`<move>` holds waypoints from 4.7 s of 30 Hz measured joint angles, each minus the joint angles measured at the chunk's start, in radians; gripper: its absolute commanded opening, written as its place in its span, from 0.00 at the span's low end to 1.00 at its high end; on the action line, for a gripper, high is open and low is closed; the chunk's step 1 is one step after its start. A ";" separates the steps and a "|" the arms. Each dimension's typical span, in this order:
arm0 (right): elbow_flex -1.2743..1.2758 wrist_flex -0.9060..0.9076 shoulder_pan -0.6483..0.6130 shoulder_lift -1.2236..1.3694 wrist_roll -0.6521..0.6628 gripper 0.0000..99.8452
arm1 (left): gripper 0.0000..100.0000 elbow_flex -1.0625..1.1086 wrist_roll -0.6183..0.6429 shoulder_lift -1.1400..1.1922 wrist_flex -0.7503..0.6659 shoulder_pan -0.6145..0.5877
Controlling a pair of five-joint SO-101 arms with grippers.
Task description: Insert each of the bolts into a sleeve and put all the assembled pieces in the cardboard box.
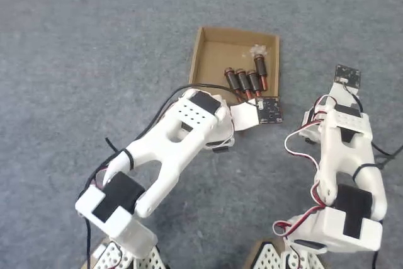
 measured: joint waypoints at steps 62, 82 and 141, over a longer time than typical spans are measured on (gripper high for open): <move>-0.052 -0.017 0.000 0.077 0.034 0.01 | 0.01 -0.678 0.549 0.594 0.384 0.091; -0.052 -0.017 0.000 0.077 0.034 0.01 | 0.01 -0.129 0.560 0.186 0.124 -0.101; -0.198 0.500 -0.230 -0.282 0.035 0.01 | 0.01 0.350 0.868 -0.160 -0.376 -0.591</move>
